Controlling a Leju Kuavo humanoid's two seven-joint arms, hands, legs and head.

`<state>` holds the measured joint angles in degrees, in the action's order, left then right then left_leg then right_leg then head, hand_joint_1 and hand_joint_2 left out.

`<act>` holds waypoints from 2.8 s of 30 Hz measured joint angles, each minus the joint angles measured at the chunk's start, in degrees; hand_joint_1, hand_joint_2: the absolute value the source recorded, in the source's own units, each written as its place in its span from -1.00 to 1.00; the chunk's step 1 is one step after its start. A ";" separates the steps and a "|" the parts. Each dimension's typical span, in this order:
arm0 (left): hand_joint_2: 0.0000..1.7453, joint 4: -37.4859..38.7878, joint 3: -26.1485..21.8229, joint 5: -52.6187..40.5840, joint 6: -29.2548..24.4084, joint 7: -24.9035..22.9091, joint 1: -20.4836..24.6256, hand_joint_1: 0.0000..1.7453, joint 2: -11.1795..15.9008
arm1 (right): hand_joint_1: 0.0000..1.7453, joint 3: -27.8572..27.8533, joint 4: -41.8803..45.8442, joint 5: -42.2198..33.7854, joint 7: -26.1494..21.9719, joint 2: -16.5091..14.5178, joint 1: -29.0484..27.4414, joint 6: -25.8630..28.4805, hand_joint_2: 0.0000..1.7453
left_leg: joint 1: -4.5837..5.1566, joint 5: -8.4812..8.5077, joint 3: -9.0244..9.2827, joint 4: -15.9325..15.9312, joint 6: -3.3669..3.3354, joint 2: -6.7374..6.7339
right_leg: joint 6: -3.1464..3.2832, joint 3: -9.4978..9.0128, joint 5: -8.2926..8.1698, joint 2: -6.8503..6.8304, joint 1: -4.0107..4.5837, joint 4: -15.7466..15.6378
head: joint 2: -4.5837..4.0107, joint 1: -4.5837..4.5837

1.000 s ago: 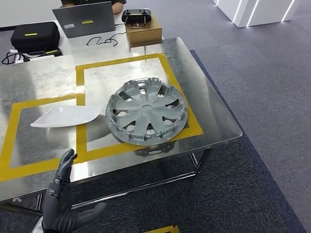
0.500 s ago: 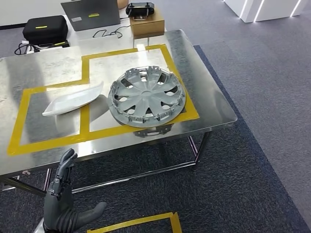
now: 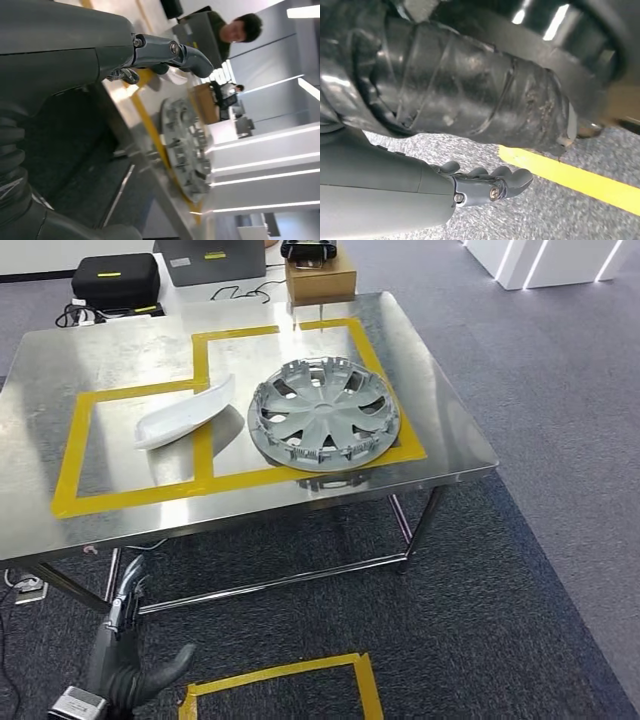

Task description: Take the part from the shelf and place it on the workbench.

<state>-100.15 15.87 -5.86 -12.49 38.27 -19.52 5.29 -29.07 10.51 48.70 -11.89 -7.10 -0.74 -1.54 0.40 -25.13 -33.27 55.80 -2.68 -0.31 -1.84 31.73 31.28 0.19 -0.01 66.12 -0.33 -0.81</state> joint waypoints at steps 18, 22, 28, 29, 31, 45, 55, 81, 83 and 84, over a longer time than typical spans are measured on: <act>1.00 32.15 -44.21 -4.82 29.40 1.56 5.95 -1.00 -10.66 | -1.00 -0.66 -0.36 -0.02 -0.75 0.44 -0.26 0.08 -1.00 | -1.54 -5.95 6.36 2.21 4.08 0.31 | 0.76 3.55 -6.22 -1.68 -0.31 -8.12 | 0.00 1.09; 1.00 36.63 -50.94 -6.35 30.05 1.75 7.41 -1.00 -12.84 | -1.00 -0.87 -0.40 -0.03 -0.76 0.43 -0.24 0.11 -1.00 | -1.15 -5.53 5.53 0.92 1.73 0.23 | -0.83 4.46 -6.26 -1.57 -0.59 -7.34 | 0.00 1.04; 1.00 40.27 -56.03 -8.02 31.36 1.56 9.26 -1.00 -14.58 | -1.00 -0.94 -0.46 -0.01 -0.74 0.43 -0.23 0.11 -1.00 | -0.58 -1.33 0.53 0.97 0.28 0.13 | -1.06 6.83 3.83 -0.43 -0.57 8.34 | 0.00 -0.05; 1.00 41.25 -57.36 -9.35 32.05 1.53 9.76 -1.00 -14.67 | -1.00 -0.94 -0.46 -0.01 -0.74 0.43 -0.23 0.11 -1.00 | -0.40 -0.56 -0.42 0.99 0.30 0.20 | -0.74 5.02 2.15 -0.39 -0.51 7.35 | 0.00 -0.05; 1.00 43.90 -60.67 -12.41 33.06 1.64 11.11 -1.00 -14.68 | -1.00 -0.94 -0.45 -0.01 -0.75 0.44 -0.13 0.13 -1.00 | -0.08 0.87 -1.89 1.01 0.50 0.45 | 0.31 -1.36 -0.15 0.00 -0.16 -0.06 | 0.00 -0.03; 1.00 70.83 -77.32 -22.08 27.03 0.34 17.19 -1.00 -9.63 | -1.00 -1.36 -0.68 -0.03 -1.10 0.21 -0.13 0.19 -1.00 | -1.21 -5.06 -1.76 15.91 4.21 0.65 | 2.49 -0.24 -5.09 -1.78 0.08 -10.81 | 0.00 0.89; 1.00 79.10 -79.09 -31.38 20.20 -4.84 18.47 -1.00 -8.42 | -1.00 -1.54 -0.78 0.19 -1.09 0.15 -0.36 0.19 -1.00 | -1.08 -4.01 5.30 0.04 0.62 0.04 | -0.79 6.12 0.31 -0.81 -0.32 -1.71 | 0.00 0.75; 1.00 83.15 -82.14 -37.98 19.16 -10.48 18.60 -1.00 -8.86 | -1.00 -1.53 -0.87 2.31 -0.63 -0.53 0.65 0.00 -1.00 | -0.21 -6.34 7.89 0.31 1.64 0.04 | 1.19 2.08 -6.26 -2.24 0.50 -8.11 | 0.00 1.27; 1.00 83.22 -82.59 -38.35 19.45 -10.49 18.60 -1.00 -9.01 | -1.00 -1.53 -0.89 2.33 -0.61 -0.53 0.63 0.06 -1.00 | -0.33 -5.03 6.84 -0.10 0.97 -0.09 | 0.43 2.63 -5.68 -1.79 0.34 -7.64 | 0.00 1.29; 1.00 83.25 -82.81 -38.42 19.62 -10.49 18.64 -1.00 -9.09 | -1.00 -1.53 -0.90 2.34 -0.59 -0.53 0.60 0.09 -1.00 | -0.49 -4.23 6.11 -0.32 0.64 -0.15 | 0.08 3.28 -3.83 -1.36 0.29 -6.35 | 0.00 1.19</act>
<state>-16.90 -66.94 -44.28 7.13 27.78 -0.88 -3.79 -30.60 9.62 51.04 -12.48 -7.63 -0.14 -1.44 -0.09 -29.36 -27.16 55.47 -2.04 -0.45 -1.76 35.01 27.45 -1.17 0.27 59.77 -0.33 0.38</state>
